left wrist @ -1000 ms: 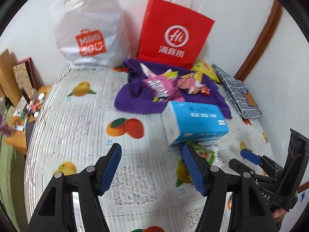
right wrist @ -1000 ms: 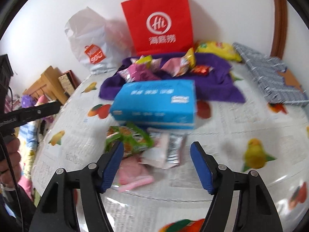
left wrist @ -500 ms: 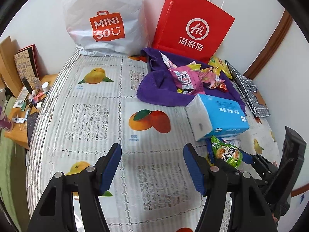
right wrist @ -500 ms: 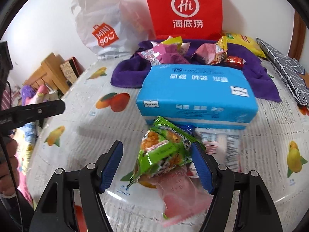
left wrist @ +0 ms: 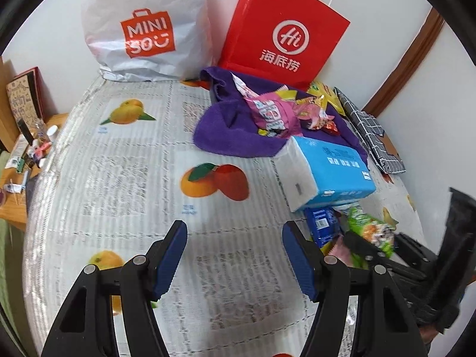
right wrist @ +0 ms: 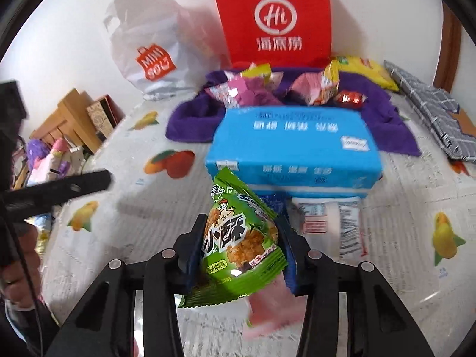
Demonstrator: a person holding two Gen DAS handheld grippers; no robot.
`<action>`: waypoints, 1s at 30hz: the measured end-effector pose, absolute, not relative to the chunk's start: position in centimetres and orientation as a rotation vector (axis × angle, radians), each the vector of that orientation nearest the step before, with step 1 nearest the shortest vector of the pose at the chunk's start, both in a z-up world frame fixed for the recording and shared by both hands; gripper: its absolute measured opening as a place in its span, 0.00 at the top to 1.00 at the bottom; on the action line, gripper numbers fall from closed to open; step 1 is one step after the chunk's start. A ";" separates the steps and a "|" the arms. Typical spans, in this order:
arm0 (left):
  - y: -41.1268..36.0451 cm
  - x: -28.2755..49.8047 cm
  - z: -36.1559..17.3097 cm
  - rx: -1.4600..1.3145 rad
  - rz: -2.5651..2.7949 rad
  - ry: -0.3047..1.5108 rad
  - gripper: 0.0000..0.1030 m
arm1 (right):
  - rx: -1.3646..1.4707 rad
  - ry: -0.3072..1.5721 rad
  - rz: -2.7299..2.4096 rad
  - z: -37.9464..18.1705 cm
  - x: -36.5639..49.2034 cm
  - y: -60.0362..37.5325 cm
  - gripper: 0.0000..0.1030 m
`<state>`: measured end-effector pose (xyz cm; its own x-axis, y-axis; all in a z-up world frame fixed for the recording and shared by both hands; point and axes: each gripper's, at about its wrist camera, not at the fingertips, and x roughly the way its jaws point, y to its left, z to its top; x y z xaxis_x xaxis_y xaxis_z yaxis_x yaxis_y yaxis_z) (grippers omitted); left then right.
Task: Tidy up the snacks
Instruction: 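Grasp the green snack bag with the right gripper while the left gripper grasps a pink packet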
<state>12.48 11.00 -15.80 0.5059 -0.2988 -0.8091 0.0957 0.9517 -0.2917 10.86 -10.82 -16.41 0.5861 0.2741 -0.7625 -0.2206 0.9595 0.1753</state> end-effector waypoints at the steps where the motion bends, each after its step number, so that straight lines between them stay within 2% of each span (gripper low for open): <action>1: 10.6 12.6 -16.0 -0.221 -0.246 1.020 0.38 | 0.060 0.886 0.286 -15.9 10.5 -11.3 0.57; 8: 6.7 13.1 -17.6 -0.217 -0.306 1.072 0.38 | 0.077 0.816 0.182 -14.1 9.5 -17.1 0.57; 19: -1.2 12.1 -18.4 -0.190 -0.414 1.153 0.37 | 0.153 0.824 0.114 -16.3 9.6 -24.5 0.57; 25: -4.4 11.6 -20.2 -0.182 -0.350 1.210 0.39 | 0.100 0.824 0.117 -17.6 9.3 -26.4 0.57; 30: -6.0 11.2 -20.5 -0.161 -0.206 1.155 0.41 | 0.052 0.815 0.132 -18.1 8.5 -27.4 0.57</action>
